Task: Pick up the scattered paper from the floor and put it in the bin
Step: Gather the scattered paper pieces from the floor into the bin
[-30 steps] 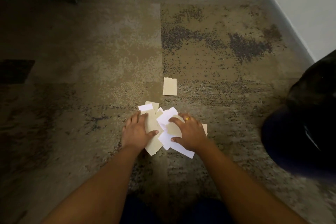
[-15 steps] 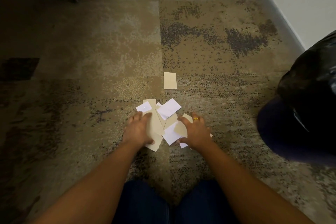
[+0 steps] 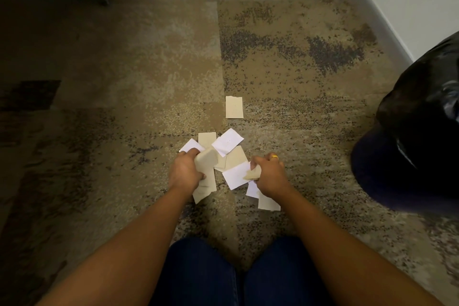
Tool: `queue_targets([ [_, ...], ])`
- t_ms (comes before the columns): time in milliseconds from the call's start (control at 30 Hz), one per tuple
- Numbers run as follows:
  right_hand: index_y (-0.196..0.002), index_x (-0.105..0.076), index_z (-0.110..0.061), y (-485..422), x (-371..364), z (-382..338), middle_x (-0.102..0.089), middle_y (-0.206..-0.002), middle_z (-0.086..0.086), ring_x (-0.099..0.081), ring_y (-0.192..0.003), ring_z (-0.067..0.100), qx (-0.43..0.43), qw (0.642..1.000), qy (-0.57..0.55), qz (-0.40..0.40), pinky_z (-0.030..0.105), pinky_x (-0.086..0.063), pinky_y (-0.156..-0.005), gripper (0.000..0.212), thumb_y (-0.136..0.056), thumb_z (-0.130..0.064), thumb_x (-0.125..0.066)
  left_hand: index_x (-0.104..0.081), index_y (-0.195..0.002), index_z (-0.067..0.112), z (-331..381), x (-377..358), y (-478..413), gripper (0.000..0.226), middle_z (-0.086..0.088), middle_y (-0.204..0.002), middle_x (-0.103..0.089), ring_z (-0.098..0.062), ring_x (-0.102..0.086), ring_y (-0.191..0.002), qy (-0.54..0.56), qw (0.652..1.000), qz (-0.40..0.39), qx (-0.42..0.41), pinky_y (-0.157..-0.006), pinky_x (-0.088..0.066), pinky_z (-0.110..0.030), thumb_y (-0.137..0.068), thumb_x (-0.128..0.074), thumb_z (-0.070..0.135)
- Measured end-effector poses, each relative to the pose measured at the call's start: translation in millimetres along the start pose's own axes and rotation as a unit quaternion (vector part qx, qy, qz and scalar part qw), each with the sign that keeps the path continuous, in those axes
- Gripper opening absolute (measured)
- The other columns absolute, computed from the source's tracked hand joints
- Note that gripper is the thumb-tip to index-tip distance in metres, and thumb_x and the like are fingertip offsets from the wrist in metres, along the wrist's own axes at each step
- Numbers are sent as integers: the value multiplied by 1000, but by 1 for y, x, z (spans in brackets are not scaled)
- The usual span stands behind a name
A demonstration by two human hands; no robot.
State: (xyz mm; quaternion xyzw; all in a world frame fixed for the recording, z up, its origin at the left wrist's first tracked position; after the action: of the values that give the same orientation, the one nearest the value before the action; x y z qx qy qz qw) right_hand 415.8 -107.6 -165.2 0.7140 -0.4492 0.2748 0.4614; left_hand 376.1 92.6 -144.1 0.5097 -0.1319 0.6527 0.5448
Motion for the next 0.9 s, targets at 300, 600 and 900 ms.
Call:
queue_targets([
  [300, -100, -58, -24, 34, 64, -19, -37, -123, 6, -34, -110, 26, 27, 993, -37, 109, 26, -33, -78, 33, -84, 3, -53, -58, -123, 10, 40, 51, 42, 51, -15, -116, -63, -31, -59, -106, 89, 994, 54, -32, -81, -46, -32, -76, -67, -7],
  [600, -97, -57, -21, 94, 189, -32, -35, -116, 1, -32, -112, 22, 93, 955, -77, 269, 25, -31, -83, 27, -83, 2, -55, -59, -119, 9, 125, 120, 91, 45, -13, -112, -65, -27, -59, -103, 175, 971, 106, -127, -72, -37, -24, -78, -63, -7],
  [900, -98, -65, -12, 172, 318, 39, -43, -119, 11, -40, -110, 31, 54, 878, -124, 459, 23, -30, -84, 30, -75, 7, -60, -59, -118, 9, 208, 140, 145, 46, -12, -114, -65, -19, -53, -93, 232, 939, 109, -228, -76, -39, -25, -75, -67, -8],
])
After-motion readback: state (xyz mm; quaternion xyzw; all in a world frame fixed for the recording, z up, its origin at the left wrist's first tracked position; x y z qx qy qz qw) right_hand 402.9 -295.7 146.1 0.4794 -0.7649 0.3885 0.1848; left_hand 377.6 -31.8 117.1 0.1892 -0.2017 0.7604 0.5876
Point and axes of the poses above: each hand's wrist, its own y-axis away from the middle knuckle, its own x-axis out of the back of the hand, z = x × y, the point moved 4 cm from there along -y, towards the middle knuckle
